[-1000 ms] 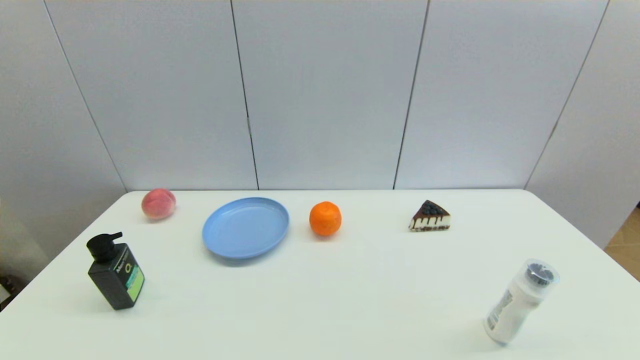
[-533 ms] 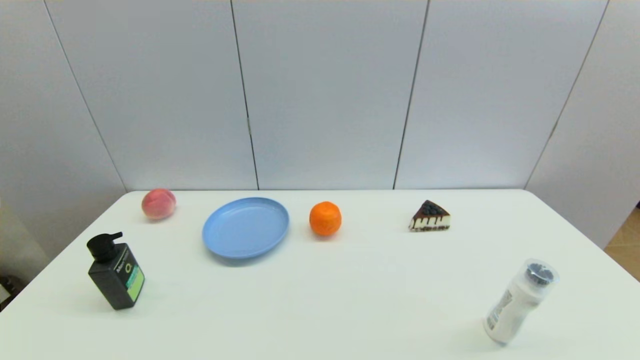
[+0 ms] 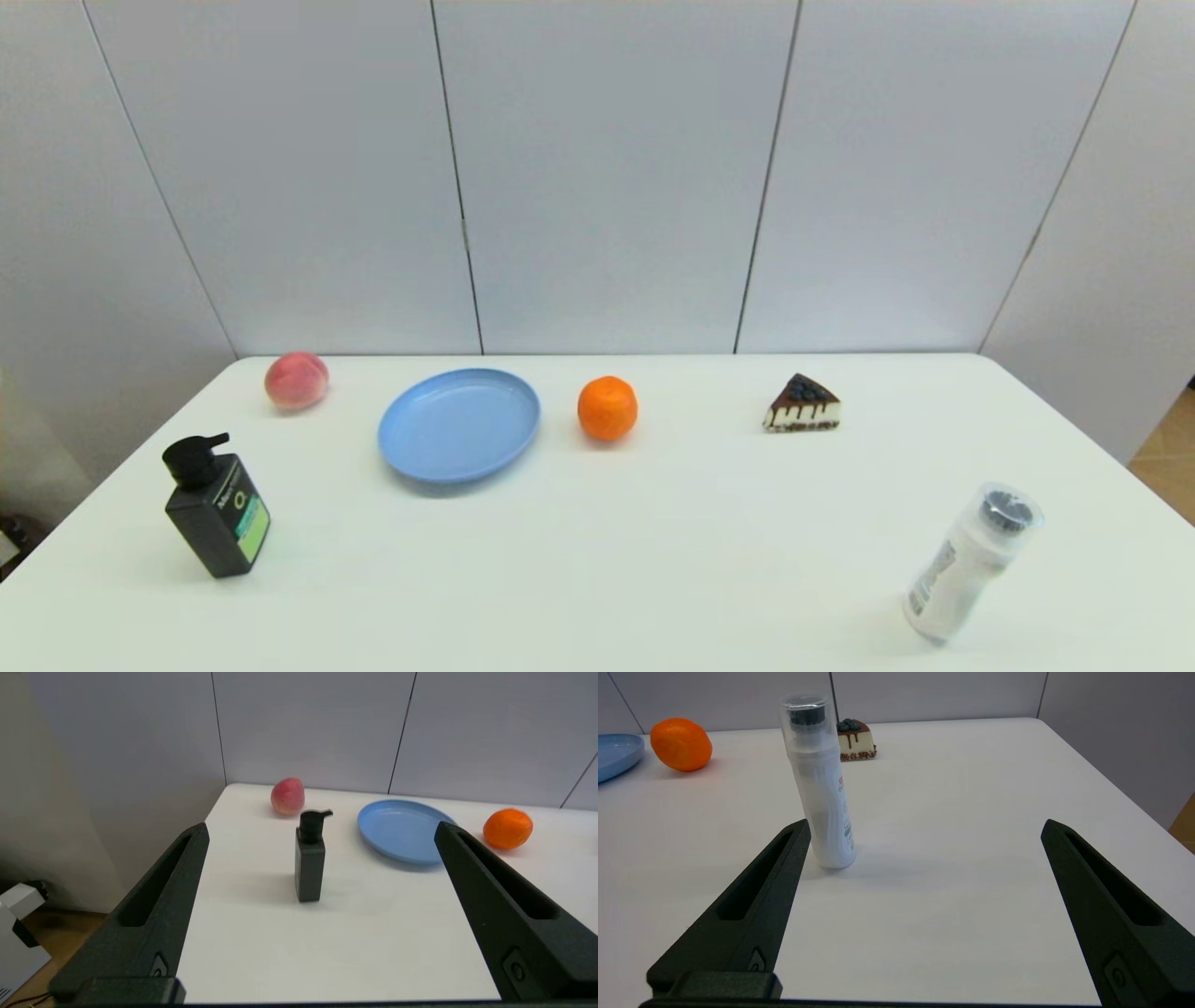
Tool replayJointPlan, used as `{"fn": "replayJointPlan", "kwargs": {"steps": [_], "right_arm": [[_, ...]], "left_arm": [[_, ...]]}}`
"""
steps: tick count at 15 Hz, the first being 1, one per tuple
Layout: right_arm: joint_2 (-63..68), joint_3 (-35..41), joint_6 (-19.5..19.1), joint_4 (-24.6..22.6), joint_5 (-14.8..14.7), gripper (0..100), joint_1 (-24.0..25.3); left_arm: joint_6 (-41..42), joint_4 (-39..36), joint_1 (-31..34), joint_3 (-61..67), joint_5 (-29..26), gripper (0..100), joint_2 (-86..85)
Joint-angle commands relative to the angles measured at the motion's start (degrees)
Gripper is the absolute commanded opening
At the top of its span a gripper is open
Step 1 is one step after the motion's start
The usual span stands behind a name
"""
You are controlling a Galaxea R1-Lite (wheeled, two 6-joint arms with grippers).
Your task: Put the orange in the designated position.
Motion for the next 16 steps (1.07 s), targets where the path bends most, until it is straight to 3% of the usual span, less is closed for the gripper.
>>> {"fn": "replayJointPlan", "kwargs": {"steps": [1,6,9,11,16], "right_arm": [[-0.01,0.01,0.12,-0.05,0.0,100,0.0],[0.07,0.01,-0.06,-0.05,0.0,100,0.0],[-0.01,0.01,0.12,-0.05,0.0,100,0.0],[-0.01,0.01,-0.06,-0.05,0.0,100,0.0],[-0.01,0.01,-0.06,-0.05,0.0,100,0.0]], "left_arm": [[0.52,0.11,0.05,9.19,-0.04,100,-10.55],[2.28,-0.94,0.05,15.52,-0.74,100,-13.71],[2.45,-12.02,0.05,24.31,-1.18,100,-13.71],[2.54,-17.03,0.05,28.44,-4.79,100,-13.71],[2.54,-17.47,0.05,33.8,-7.25,100,-13.8]]}}
